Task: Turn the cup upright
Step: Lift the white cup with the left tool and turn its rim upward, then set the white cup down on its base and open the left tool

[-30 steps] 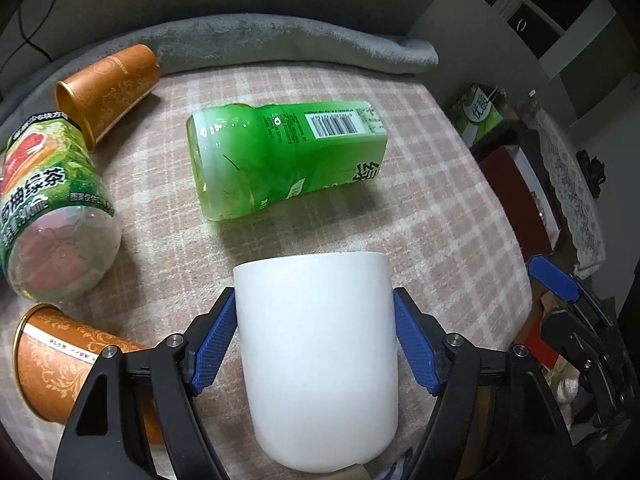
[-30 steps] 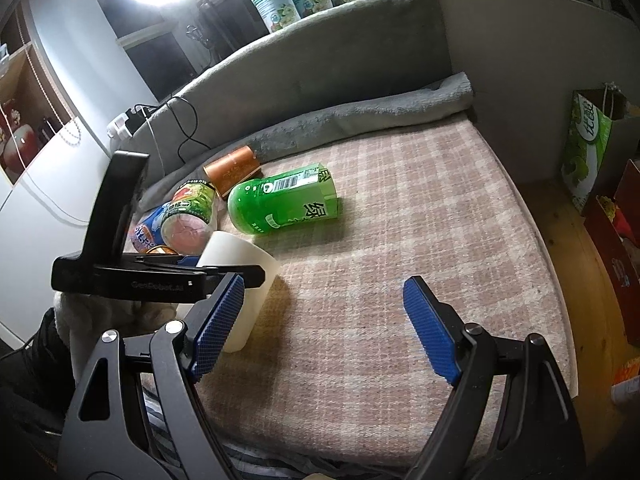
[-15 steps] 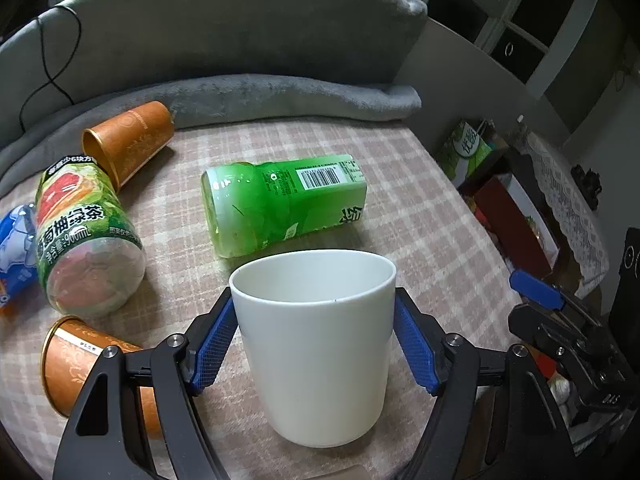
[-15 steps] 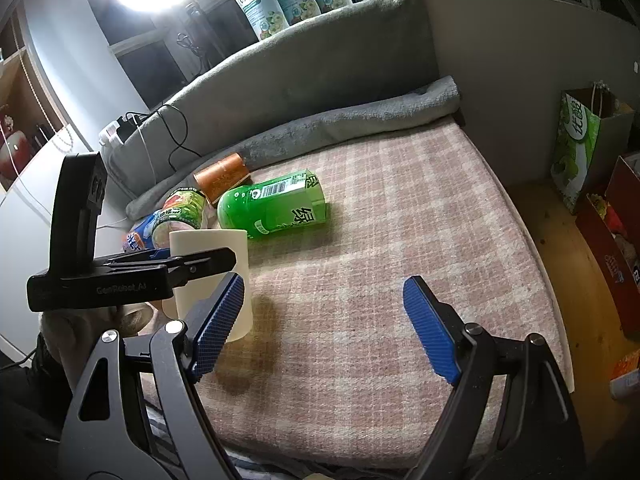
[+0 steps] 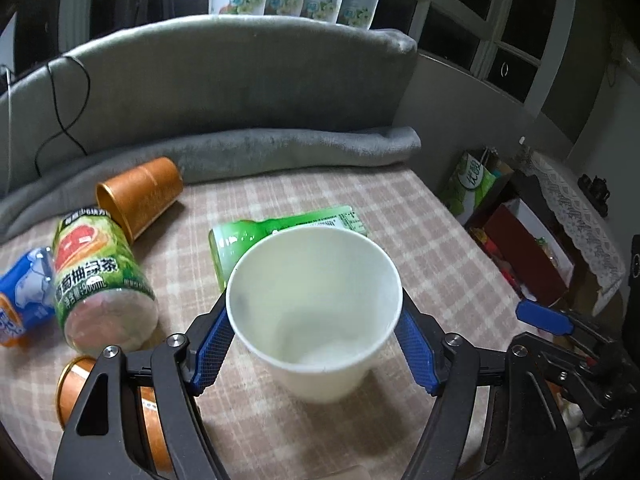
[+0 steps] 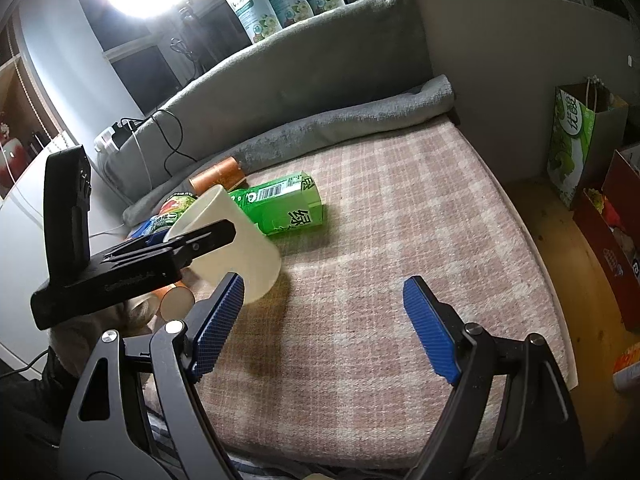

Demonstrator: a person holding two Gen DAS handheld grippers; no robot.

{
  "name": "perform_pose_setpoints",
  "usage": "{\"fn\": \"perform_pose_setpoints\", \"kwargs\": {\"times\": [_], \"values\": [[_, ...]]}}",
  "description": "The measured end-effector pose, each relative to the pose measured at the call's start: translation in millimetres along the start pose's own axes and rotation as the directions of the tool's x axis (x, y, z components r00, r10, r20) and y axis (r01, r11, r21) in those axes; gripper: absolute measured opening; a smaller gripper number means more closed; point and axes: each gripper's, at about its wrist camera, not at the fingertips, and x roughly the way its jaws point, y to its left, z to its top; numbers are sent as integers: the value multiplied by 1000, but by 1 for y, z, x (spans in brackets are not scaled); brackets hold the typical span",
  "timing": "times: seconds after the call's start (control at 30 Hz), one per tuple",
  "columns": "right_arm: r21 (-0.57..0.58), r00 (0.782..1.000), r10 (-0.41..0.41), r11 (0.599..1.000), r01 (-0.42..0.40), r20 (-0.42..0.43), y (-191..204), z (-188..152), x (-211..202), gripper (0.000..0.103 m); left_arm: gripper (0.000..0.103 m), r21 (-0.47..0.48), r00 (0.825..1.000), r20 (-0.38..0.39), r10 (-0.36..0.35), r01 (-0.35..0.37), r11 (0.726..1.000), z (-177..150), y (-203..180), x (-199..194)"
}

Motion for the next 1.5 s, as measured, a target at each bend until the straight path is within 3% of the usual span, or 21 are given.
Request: {"fn": "perform_pose_setpoints", "kwargs": {"times": [0.9, 1.17, 1.5], "values": [[12, 1000, -6, 1000, 6, 10, 4, 3, 3, 84, 74, 64, 1000, -5, -8, 9, 998, -8, -10, 6], [5, 1000, 0, 1000, 0, 20, 7, 3, 1, 84, 79, 58, 998, -31, -57, 59, 997, -9, -12, 5], [-8, 999, 0, 1000, 1, 51, 15, 5, -6, 84, 80, 71, 997, -6, -73, 74, 995, -13, -13, -17]]}}
